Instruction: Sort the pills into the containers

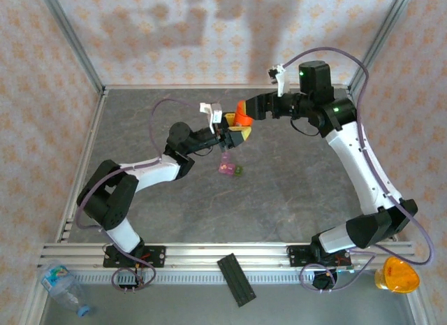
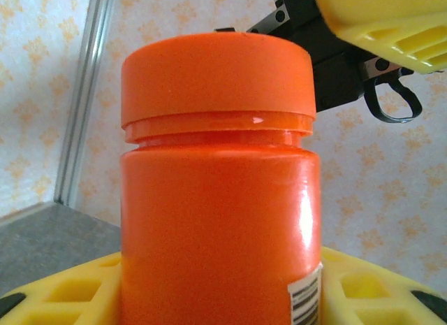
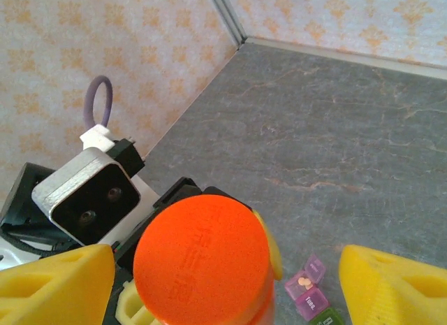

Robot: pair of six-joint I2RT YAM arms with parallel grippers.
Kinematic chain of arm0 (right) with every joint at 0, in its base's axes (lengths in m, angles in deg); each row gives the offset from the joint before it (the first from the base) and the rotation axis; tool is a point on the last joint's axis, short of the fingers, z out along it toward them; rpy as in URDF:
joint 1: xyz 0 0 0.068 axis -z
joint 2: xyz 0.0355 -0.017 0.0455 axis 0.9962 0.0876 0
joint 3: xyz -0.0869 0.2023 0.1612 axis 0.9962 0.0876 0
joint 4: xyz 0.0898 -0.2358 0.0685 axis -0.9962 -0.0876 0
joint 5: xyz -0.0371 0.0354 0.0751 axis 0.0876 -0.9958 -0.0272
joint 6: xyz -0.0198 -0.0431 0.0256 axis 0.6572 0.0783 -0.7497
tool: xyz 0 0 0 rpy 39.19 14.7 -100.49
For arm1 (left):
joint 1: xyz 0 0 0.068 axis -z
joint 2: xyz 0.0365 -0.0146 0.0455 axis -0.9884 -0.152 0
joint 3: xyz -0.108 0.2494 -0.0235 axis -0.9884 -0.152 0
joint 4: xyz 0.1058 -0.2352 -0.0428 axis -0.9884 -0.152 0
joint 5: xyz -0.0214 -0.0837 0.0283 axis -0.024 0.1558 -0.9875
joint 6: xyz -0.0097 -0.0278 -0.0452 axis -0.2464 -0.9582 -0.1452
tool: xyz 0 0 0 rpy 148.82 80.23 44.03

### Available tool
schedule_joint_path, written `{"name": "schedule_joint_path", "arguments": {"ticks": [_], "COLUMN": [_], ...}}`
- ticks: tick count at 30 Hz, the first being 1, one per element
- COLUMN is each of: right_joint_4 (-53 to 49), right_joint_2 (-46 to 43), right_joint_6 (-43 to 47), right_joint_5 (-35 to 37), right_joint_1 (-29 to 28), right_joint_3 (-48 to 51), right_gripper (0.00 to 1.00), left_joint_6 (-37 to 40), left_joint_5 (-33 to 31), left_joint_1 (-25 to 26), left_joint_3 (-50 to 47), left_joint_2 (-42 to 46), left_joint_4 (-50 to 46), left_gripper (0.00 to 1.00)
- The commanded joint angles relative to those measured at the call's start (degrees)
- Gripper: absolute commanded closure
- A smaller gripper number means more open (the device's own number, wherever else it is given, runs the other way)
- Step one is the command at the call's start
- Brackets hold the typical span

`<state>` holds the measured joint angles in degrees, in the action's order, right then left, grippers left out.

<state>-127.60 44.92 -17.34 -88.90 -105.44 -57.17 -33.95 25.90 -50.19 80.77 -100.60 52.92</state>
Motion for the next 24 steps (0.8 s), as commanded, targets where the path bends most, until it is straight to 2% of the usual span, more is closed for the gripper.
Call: {"name": "schedule_joint_path", "arguments": {"ticks": [1, 6, 10, 14, 19, 24], "right_joint_4": [-0.99, -2.21, -2.51, -2.60, -2.70, 1.44], "right_joint_2": [0.40, 1.71, 1.92, 2.03, 2.07, 0.50], "right_joint_6": [1.37, 2.04, 2.26, 2.26, 2.28, -1.14], "right_joint_5": [-2.88, -4.81, -4.88, -4.66, -5.17, -3.16], "right_joint_1": [0.08, 0.08, 0.04, 0.13, 0.15, -0.06], "right_joint_3": [-2.48, -3.12, -2.96, -2.79, -2.18, 2.73], "right_gripper": [0.19, 0.22, 0.29, 0.40, 0.61, 0.65], "left_joint_6": [-2.26, -2.74, -2.85, -2.91, -2.58, 0.87], "left_joint_5": [3.08, 3.52, 3.50, 3.50, 3.03, -2.14], "left_joint_1": [-0.26, -0.24, -0.23, -0.23, -0.28, -0.29], "left_joint_3": [2.69, 3.39, 3.58, 3.67, 3.53, 2.54], "left_joint_2": [-0.38, -0.80, -0.80, -0.89, -0.73, 0.62], "left_joint_4": [3.31, 3.26, 3.26, 3.22, 3.22, 2.04], "left_gripper": [1.00, 1.00, 1.00, 1.00, 1.00, 1.00]}}
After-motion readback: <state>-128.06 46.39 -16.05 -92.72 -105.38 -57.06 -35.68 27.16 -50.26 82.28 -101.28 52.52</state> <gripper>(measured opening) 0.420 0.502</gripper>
